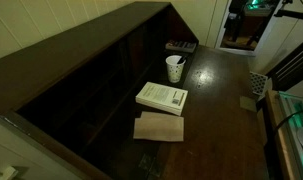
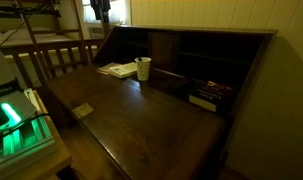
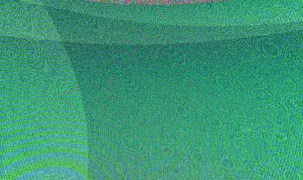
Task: Pick the marker up from the cap and place it to the right of the cup
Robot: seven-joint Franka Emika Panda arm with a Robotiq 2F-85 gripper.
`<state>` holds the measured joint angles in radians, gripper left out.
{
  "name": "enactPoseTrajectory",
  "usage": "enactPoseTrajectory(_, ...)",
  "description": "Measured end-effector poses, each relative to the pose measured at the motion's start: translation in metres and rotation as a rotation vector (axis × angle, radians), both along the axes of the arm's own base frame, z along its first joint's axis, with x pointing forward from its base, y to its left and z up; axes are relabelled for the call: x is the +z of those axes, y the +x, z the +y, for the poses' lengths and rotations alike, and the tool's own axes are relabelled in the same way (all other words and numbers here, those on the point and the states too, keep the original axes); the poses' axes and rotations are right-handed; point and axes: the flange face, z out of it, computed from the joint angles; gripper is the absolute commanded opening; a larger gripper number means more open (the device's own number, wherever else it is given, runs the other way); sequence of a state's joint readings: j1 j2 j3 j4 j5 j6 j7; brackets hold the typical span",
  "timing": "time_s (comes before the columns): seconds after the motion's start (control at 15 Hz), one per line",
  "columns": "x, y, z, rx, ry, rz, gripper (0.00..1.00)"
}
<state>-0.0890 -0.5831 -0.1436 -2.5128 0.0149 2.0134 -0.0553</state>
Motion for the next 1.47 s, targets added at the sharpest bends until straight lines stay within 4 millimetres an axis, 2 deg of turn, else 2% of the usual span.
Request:
enactPoseTrajectory(0.6,0.0,0.0,0.0,0.0,0.0,0.0,1.0)
enactPoseTrajectory(0.8,-0.002,0.005,-0.005,-0.049,-0.003,-0.016,1.0)
enactPoseTrajectory(1.47,-0.063,0.051,-0.036,-0.23,-0.026,-0.036,1.0)
